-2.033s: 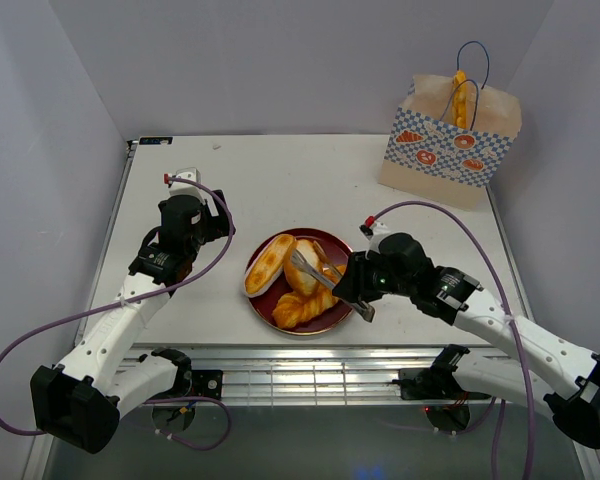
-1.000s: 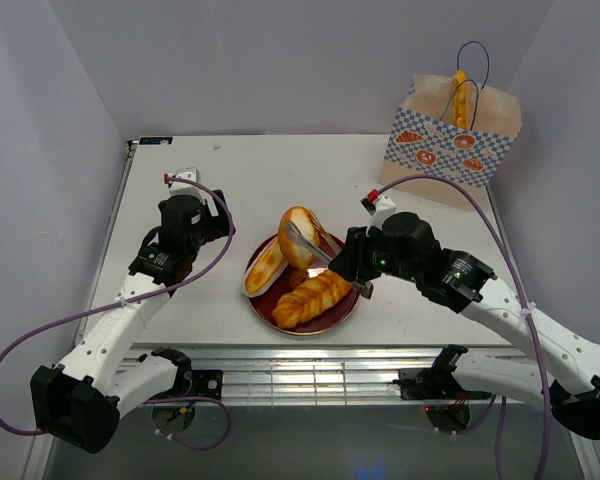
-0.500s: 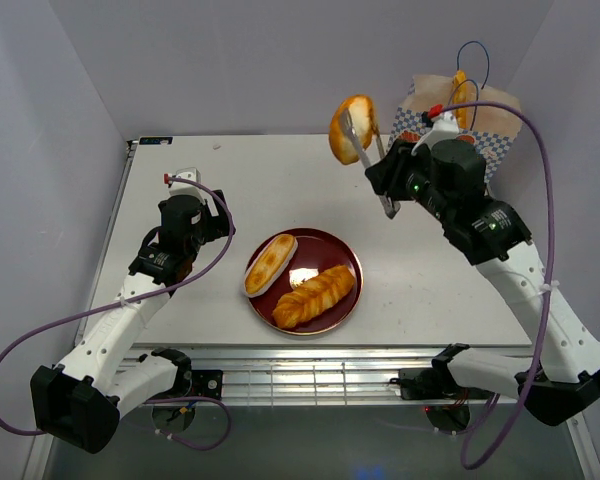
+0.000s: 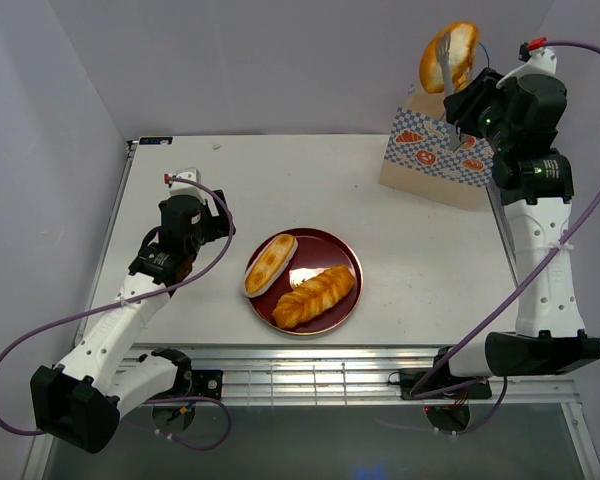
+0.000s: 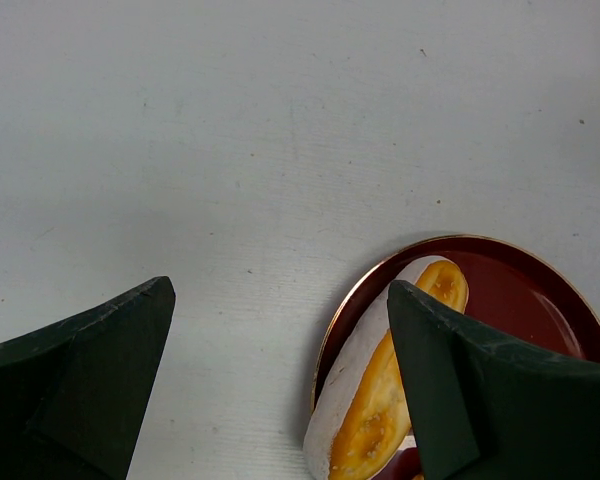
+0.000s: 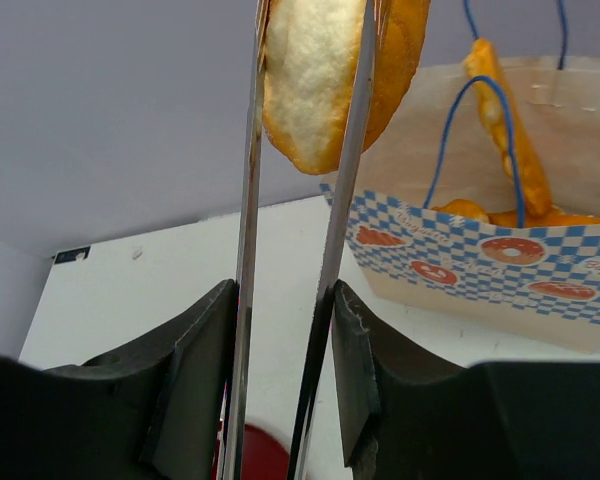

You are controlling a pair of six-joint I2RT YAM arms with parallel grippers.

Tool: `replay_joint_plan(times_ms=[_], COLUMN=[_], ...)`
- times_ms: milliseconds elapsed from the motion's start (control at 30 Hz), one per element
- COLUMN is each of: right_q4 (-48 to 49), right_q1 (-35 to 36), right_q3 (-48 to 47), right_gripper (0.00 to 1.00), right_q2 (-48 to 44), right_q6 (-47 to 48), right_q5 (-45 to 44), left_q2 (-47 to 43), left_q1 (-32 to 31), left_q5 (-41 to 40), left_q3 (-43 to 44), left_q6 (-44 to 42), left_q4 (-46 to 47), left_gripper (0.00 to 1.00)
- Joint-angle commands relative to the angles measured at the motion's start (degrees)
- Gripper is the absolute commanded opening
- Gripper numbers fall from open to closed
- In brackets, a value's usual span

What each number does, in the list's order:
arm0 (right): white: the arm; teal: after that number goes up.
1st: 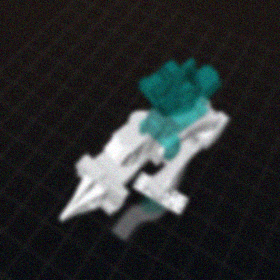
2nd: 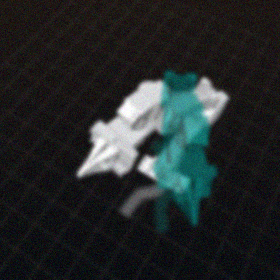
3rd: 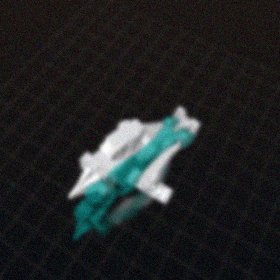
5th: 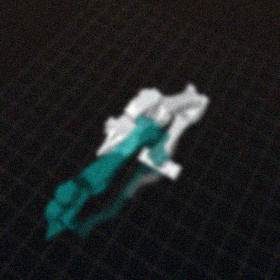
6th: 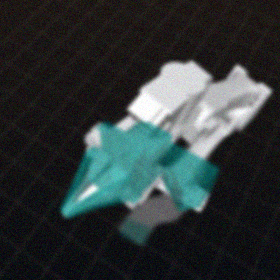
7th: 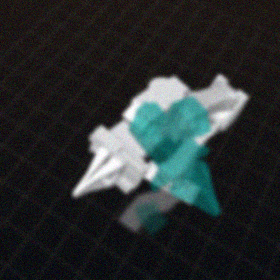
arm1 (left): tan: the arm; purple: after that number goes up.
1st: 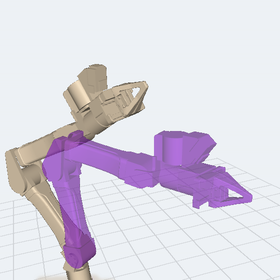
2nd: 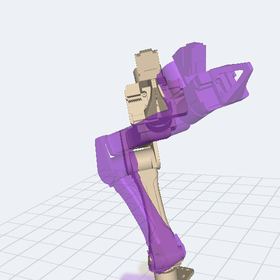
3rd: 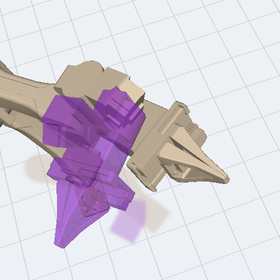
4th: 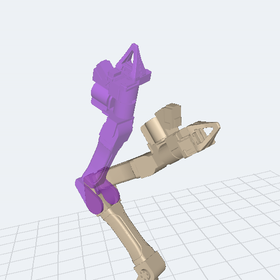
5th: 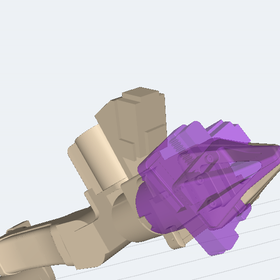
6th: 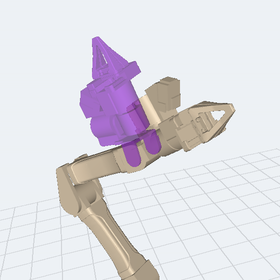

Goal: Place the fake bread into the paper bag

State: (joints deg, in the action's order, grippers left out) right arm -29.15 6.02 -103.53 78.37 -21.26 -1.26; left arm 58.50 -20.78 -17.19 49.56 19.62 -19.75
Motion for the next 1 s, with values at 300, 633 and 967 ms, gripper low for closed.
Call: replay_joint_plan(times_ms=[300, 633, 967], right_q4=[6.6, 11.1, 16.7], right_q1=[-16.1, -17.2, -17.4], right_q3=[-2.6, 7.6, 13.1], right_gripper=[0.08, 0.08, 0.08], right_q2=[-2.3, -2.8, -0.4], right_q6=[0.9, 3.3, 3.3], right_q5=[-3.3, -5.6, -3.7], left_q2=[-0.2, 0.4, 0.7], left_q1=[-0.2, -0.5, -0.6], left_q5=[2.9, 4.5, 4.6], left_q3=[1.8, 1.5, 1.6], left_q6=[1.0, 1.2, 1.2], left_q4=[0.2, 0.4, 0.3], left_gripper=[0.98, 0.98, 0.98])
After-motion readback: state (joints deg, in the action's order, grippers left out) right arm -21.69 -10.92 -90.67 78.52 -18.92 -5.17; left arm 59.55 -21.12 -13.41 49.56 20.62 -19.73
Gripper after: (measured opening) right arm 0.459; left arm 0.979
